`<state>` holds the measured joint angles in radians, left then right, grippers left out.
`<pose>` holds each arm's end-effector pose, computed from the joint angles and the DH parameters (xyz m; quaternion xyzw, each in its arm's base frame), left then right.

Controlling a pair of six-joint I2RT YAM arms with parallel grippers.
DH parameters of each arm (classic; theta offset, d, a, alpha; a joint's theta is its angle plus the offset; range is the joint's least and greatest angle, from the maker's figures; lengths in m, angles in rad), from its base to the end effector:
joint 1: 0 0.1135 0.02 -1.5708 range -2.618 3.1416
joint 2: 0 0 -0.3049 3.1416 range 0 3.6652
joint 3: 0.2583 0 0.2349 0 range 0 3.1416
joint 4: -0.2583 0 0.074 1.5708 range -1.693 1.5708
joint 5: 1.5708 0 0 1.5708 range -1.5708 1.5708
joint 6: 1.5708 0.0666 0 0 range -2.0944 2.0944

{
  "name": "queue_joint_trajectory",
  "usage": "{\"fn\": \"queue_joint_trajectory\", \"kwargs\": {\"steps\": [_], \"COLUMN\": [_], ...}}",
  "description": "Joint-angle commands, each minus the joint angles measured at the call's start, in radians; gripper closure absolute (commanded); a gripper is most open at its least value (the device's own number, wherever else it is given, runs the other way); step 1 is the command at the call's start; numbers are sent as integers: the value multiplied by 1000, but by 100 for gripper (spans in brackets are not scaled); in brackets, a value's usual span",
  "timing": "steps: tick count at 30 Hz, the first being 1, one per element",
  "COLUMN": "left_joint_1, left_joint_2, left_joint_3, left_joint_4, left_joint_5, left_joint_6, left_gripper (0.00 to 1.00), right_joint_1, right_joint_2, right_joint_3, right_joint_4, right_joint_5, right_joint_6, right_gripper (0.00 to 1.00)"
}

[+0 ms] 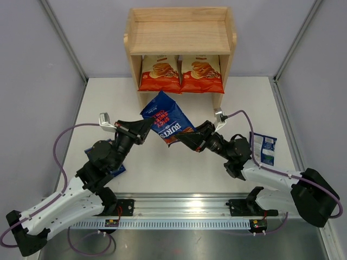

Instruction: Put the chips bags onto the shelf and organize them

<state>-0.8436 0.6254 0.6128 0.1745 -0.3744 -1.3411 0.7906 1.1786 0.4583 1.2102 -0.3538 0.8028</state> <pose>0.1078 -0.0846 0.3711 -0.2941 0.5818 -0.6091 0.4517 0.1483 0.1827 0.3548 -0.1478 0.5074 0.6669 0.5253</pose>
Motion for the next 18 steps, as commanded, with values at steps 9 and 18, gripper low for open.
{"fn": "queue_joint_trajectory", "kwargs": {"steps": [9,18], "left_joint_1": [1,17], "left_joint_2": [34,48], "left_joint_3": [198,320], "left_joint_4": [-159,-320], "left_joint_5": [-143,-233], "left_joint_6": [347,528], "left_gripper": [100,68], "right_joint_1": [6,4], "right_joint_2": [-263,-293], "right_joint_3": [157,238], "right_joint_4": [-512,-635], "right_joint_5": [-11,70], "right_joint_6": [-109,-140], "right_gripper": [96,100]}}
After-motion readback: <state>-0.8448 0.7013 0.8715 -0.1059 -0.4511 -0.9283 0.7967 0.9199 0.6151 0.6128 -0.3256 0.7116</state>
